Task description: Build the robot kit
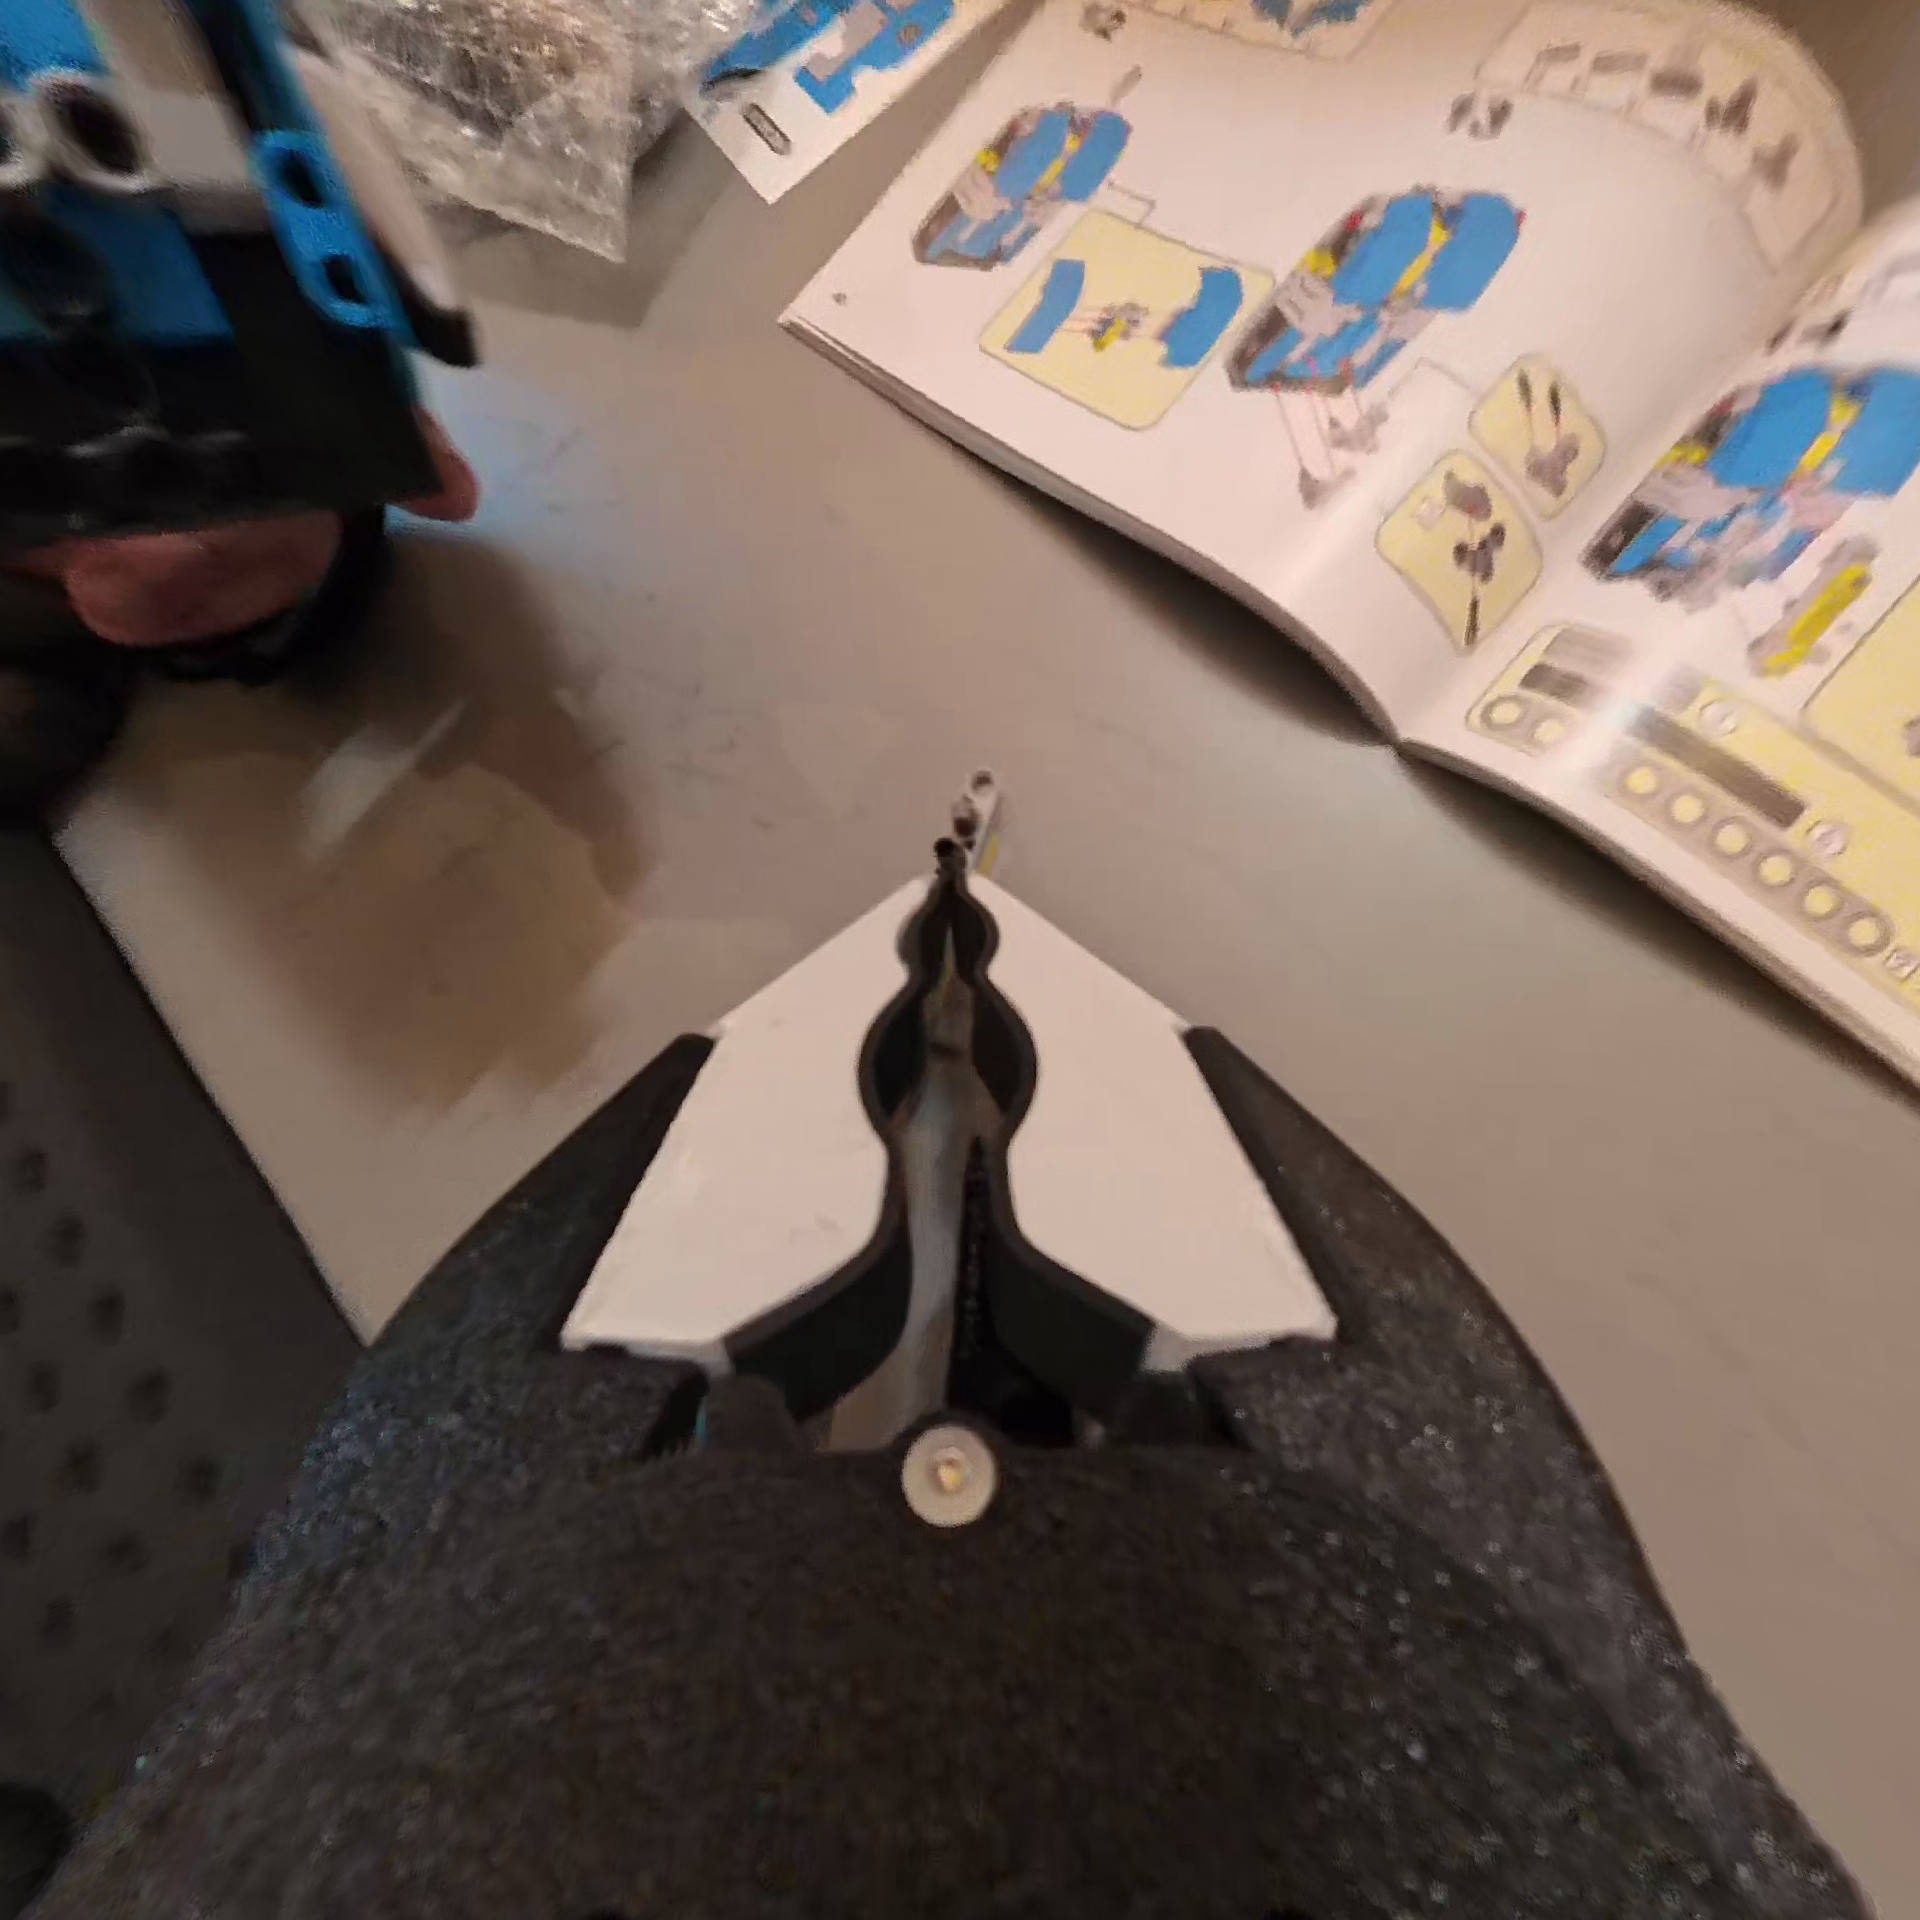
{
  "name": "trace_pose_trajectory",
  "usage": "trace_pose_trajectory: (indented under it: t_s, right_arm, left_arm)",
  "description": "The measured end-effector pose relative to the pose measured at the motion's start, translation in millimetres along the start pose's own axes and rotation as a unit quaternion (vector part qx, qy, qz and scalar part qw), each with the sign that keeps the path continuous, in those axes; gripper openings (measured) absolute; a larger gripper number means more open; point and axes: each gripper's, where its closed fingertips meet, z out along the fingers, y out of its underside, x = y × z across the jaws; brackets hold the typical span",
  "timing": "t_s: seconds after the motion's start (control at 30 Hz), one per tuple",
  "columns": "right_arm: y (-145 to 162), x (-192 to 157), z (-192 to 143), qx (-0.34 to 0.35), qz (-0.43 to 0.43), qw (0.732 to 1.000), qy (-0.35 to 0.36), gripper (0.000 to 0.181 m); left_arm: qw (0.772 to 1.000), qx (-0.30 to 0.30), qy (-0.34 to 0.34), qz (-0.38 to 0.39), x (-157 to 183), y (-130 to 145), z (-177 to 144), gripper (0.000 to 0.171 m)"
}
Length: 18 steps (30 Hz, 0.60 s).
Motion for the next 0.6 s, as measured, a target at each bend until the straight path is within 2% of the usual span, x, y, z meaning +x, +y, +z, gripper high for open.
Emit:
trace_pose_trajectory:
  t_s: [0.1, 0.2, 0.3, 0.33, 0.4, 0.53, 0.6]
  right_arm:
    - [-4, -24, 0, -0.006, -0.047, 0.998, -0.04, 0.0]
    - [-2, -39, 10, -0.027, -0.092, 0.995, -0.041, 0.013]
    - [-22, -18, -7, 0.026, -0.092, 0.995, 0.014, 0.015]
    - [-25, -13, -11, 0.032, -0.081, 0.996, 0.018, 0.022]
    - [-20, -4, -7, 0.024, -0.077, 0.996, 0.029, 0.025]
    - [-16, -10, 5, 0.027, -0.094, 0.995, 0.024, 0.015]
    - [-18, -13, 4, 0.028, -0.094, 0.995, 0.018, 0.015]
  left_arm:
    - [1.0, 0.001, -0.001, -0.003, -1, 0, 0, 0.066]
    - [1.0, 0.003, -0.001, -0.001, -1, -1, -1, 0.066]
    - [1.0, 0.004, -0.006, 0.006, -2, -3, -3, 0.066]
    - [1.0, 0.004, -0.008, 0.008, -3, -3, -4, 0.066]
    - [1.0, 0.007, -0.01, 0.005, -4, -5, -5, 0.066]
    - [1.0, 0.002, -0.003, -0.003, -4, -3, -6, 0.066]
    - [0.999, 0.011, 0.031, -0.019, 5, -6, -7, 0.066]
